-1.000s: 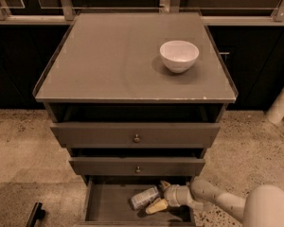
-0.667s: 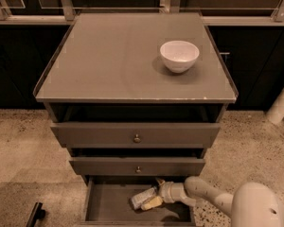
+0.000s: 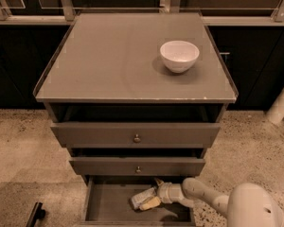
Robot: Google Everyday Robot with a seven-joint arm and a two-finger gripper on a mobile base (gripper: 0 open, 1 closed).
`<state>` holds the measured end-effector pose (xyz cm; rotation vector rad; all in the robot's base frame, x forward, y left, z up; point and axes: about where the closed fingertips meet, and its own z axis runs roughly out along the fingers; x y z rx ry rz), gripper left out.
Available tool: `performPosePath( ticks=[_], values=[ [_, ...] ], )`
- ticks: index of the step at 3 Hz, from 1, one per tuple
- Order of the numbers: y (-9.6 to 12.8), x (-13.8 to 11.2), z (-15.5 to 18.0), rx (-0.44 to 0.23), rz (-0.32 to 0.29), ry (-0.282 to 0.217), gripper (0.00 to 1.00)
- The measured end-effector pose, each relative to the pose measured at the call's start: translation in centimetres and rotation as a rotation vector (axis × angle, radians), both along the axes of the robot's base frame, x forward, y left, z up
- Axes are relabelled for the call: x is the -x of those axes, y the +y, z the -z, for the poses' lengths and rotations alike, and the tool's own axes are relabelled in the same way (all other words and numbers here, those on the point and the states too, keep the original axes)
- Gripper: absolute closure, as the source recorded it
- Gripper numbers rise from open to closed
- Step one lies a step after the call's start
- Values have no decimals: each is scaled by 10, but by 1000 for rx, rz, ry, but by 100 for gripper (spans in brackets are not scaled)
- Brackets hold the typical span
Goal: Pick blue plastic bottle from top drawer and place on counter
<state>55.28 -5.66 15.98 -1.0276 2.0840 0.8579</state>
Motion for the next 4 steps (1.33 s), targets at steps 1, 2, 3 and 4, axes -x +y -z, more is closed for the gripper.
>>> performPosePath(
  ticks=[1,2,3,4],
  values=[
    [1,-2,5,28,9,-27,0],
    [0,-4,9,74,11,-68,0],
    [-2,-3,13,136,-7,-106,0],
    [-4,-3,14,183,-14,-135,0]
  ],
)
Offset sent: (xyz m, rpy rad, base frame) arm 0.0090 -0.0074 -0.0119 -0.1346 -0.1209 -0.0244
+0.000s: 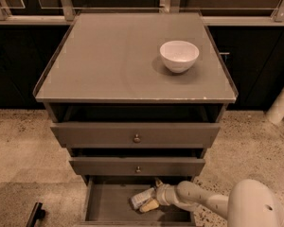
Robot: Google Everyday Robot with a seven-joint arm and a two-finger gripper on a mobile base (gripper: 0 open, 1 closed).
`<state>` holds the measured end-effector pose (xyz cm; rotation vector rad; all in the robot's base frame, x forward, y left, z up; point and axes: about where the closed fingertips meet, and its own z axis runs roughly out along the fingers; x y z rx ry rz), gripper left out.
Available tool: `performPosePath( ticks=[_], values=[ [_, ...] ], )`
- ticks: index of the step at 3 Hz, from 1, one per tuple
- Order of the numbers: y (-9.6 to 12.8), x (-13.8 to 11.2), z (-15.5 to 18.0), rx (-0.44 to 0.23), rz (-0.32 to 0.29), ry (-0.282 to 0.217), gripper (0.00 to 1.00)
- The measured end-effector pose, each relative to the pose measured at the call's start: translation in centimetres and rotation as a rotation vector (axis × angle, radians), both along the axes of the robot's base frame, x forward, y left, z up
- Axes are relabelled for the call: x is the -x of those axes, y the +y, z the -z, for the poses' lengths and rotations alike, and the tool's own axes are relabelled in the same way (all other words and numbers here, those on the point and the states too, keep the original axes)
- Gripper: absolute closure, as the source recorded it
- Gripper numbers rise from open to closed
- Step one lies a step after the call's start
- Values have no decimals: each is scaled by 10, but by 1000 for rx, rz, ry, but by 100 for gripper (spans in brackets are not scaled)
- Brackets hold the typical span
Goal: Pick blue plastic bottle from top drawer and place on counter
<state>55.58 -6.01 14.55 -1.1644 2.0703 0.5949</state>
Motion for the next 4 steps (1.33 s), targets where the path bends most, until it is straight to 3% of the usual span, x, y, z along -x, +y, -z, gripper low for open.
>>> performPosePath(
  ticks=[2,4],
  values=[
    [-1,2,5,62,2,-22,0],
    [-1,2,5,62,2,-22,42]
  ],
)
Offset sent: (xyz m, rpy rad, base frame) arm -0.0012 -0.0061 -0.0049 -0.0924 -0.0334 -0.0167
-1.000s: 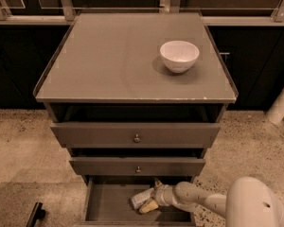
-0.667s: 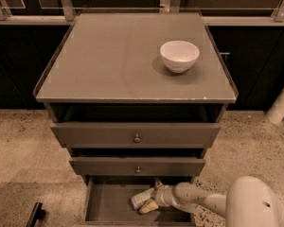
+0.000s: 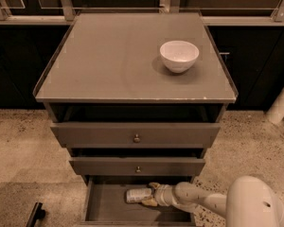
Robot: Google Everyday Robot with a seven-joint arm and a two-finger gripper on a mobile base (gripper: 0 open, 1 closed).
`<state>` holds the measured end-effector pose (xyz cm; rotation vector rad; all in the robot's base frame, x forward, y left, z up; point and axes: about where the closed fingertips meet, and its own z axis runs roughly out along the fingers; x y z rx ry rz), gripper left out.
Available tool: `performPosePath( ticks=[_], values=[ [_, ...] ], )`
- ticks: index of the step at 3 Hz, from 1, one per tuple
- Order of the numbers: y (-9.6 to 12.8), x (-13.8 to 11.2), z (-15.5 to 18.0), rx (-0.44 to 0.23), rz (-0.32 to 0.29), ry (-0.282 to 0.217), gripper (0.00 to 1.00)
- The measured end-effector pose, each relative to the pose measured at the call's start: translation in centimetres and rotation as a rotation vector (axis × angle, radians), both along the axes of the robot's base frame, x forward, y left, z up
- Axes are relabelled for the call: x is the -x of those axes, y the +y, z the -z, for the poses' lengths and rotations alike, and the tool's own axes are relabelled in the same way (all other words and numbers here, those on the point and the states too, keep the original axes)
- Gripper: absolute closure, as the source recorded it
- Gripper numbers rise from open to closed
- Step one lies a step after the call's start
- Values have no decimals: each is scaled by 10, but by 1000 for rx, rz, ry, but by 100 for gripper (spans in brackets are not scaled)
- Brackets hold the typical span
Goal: Pick blue plastic bottle from top drawer and place on counter
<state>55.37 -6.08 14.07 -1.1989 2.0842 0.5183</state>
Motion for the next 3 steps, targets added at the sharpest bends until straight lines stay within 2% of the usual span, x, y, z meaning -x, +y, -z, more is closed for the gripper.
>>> performPosePath(
  ticks=[2,3],
  values=[
    [0,0,0,0,0,0,89],
    [0,0,0,0,0,0,100]
  ],
)
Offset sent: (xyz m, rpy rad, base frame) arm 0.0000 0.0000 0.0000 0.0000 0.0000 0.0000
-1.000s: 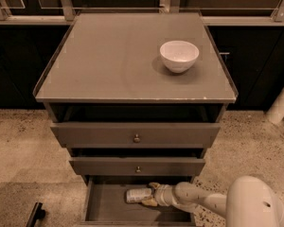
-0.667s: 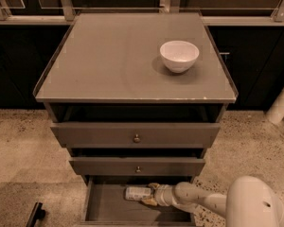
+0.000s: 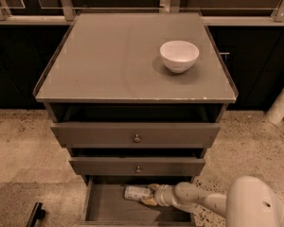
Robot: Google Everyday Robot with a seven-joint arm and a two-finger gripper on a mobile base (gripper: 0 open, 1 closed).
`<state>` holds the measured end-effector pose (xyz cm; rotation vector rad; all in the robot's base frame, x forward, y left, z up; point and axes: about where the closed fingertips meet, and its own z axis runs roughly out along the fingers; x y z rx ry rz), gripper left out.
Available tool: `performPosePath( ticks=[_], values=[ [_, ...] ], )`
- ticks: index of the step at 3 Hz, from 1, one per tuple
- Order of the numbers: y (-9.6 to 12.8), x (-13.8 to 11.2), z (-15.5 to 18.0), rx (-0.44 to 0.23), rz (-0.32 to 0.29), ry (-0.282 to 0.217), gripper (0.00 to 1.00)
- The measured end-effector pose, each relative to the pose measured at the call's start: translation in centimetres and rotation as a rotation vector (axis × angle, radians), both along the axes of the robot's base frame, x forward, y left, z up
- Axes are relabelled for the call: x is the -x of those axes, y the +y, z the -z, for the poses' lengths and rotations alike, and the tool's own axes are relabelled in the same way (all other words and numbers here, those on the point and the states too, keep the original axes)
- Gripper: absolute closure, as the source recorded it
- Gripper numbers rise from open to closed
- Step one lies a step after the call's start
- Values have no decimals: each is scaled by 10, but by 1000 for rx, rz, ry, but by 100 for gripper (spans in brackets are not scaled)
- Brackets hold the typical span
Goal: Pick blue plastic bottle from top drawer and place on counter
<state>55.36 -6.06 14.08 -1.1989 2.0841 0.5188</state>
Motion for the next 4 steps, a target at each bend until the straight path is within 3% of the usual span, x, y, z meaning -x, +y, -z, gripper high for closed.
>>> performPosePath(
  ticks=[1,2,3,4],
  values=[
    [3,5,-15,-49,-3,17,100],
    [-10,13,-45,-81,50,29,100],
    [-24,42,-83,-92,124,49,100],
    [-27,88,-117,-79,147,106,100]
  ],
)
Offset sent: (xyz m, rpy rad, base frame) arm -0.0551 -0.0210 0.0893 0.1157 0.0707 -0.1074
